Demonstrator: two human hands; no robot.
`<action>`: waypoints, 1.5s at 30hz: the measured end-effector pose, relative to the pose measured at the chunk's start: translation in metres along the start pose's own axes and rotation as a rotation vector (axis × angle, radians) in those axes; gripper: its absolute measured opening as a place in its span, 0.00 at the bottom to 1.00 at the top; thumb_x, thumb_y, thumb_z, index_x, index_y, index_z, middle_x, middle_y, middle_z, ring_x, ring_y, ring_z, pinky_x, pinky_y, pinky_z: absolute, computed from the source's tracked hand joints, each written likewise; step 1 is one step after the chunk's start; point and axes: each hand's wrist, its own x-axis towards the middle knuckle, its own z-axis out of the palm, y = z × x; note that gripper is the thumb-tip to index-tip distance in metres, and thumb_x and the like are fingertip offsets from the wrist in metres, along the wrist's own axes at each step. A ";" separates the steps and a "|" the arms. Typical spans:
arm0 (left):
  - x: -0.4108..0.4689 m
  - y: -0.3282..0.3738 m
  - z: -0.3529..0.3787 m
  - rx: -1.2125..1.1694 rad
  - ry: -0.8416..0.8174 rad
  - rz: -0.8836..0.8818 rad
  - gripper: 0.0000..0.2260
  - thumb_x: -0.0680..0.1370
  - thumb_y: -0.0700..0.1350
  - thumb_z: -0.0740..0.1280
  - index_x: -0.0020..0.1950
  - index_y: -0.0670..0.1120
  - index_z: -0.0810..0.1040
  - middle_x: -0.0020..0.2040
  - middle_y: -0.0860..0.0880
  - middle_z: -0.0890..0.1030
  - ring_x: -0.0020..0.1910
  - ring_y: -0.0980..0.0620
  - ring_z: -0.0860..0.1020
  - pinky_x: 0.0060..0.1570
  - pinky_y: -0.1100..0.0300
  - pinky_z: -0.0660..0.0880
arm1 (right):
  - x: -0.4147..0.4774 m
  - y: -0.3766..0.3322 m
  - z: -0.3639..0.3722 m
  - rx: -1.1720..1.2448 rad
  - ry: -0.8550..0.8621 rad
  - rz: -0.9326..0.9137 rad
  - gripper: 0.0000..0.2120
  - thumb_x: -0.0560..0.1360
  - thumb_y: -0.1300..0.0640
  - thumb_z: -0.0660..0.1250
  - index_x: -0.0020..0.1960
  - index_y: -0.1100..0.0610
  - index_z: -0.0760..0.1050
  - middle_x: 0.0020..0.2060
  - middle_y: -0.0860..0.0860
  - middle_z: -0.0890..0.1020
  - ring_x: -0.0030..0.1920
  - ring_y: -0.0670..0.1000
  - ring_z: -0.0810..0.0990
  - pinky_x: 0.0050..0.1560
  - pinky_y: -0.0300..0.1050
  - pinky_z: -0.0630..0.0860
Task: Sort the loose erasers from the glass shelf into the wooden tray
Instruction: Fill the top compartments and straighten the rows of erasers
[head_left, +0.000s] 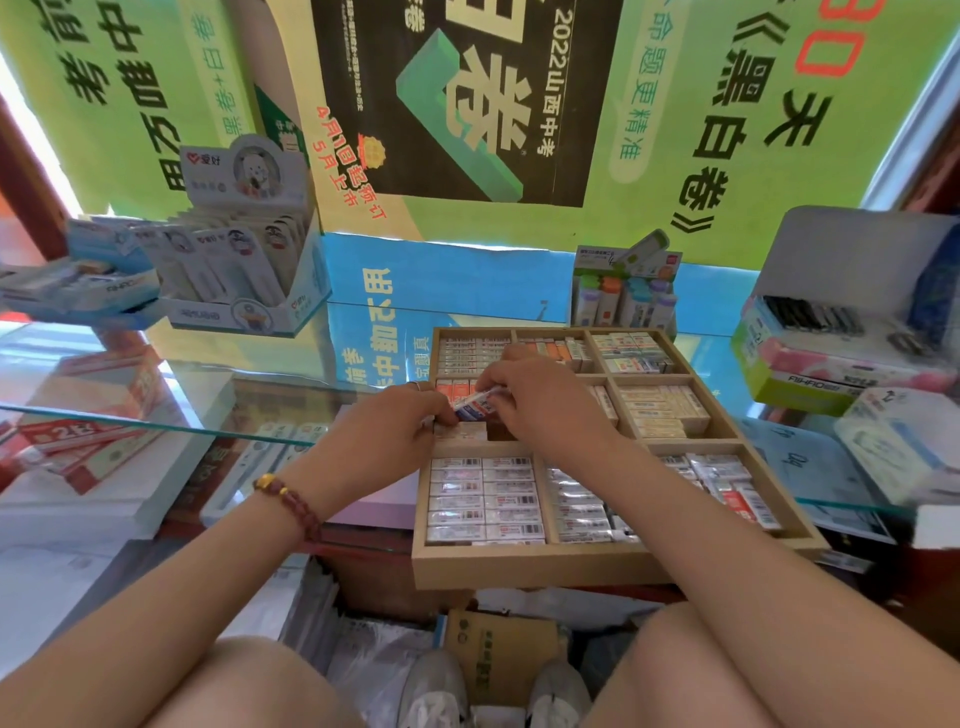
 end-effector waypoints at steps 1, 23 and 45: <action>0.000 -0.001 0.000 -0.004 0.011 0.003 0.13 0.76 0.38 0.60 0.53 0.51 0.79 0.54 0.53 0.77 0.50 0.51 0.76 0.51 0.52 0.74 | 0.001 0.000 0.001 0.009 -0.004 0.001 0.11 0.78 0.59 0.61 0.58 0.55 0.78 0.54 0.51 0.75 0.53 0.53 0.77 0.47 0.43 0.71; 0.000 -0.001 0.000 -0.107 0.091 -0.011 0.10 0.73 0.38 0.64 0.41 0.53 0.79 0.46 0.56 0.80 0.46 0.55 0.77 0.51 0.54 0.75 | -0.003 0.004 0.012 -0.010 -0.042 -0.018 0.09 0.75 0.66 0.61 0.52 0.57 0.76 0.50 0.52 0.76 0.49 0.55 0.76 0.47 0.50 0.75; 0.004 -0.003 -0.006 -0.242 0.315 -0.085 0.13 0.73 0.35 0.62 0.40 0.54 0.76 0.43 0.55 0.75 0.45 0.55 0.73 0.41 0.65 0.66 | 0.047 0.009 0.000 0.887 0.064 0.744 0.05 0.72 0.60 0.69 0.44 0.61 0.75 0.40 0.53 0.77 0.38 0.49 0.73 0.34 0.39 0.68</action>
